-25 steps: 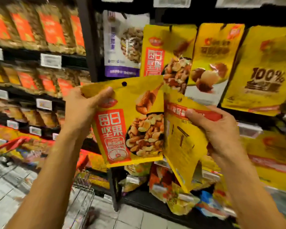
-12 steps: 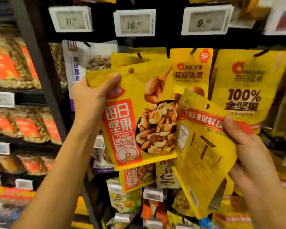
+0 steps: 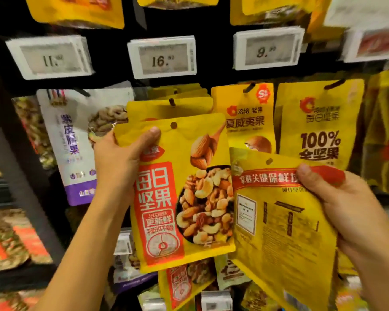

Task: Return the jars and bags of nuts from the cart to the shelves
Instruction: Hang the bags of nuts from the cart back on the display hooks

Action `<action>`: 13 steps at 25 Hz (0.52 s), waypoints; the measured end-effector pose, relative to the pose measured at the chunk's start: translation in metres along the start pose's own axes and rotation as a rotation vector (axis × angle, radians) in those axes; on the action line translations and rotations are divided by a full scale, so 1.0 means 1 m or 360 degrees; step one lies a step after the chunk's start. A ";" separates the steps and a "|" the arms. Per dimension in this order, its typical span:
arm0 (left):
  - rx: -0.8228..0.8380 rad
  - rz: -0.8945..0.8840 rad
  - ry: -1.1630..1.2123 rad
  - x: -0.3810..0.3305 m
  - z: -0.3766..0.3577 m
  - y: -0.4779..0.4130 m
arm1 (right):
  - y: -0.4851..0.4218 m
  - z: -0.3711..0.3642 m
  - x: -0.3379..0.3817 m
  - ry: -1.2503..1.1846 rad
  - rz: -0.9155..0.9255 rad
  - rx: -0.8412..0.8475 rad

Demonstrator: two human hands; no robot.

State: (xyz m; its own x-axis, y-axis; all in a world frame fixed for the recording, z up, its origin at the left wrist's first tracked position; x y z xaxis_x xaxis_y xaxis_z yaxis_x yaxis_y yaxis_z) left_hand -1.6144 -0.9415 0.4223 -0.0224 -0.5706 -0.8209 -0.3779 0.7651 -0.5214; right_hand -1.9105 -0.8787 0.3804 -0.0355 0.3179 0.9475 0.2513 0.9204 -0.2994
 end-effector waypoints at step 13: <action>0.0144 -0.0056 -0.0275 0.009 -0.043 0.059 | -0.013 0.092 0.016 0.0102 0.0158 -0.0212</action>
State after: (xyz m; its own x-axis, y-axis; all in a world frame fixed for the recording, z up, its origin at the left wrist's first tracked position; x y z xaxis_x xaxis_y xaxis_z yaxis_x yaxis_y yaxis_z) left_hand -1.6764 -0.9140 0.3938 0.1518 -0.5438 -0.8254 -0.2907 0.7736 -0.5631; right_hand -2.0033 -0.8652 0.3891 0.0564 0.3869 0.9204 0.3768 0.8454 -0.3784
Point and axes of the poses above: each hand's wrist, its own y-axis away from the middle knuckle, its own z-axis out of the back of the hand, x = y × z, the point moved 5 cm from there along -y, towards the middle knuckle, and after that the axes turned 2 degrees about -x, right-handed, at the moved point
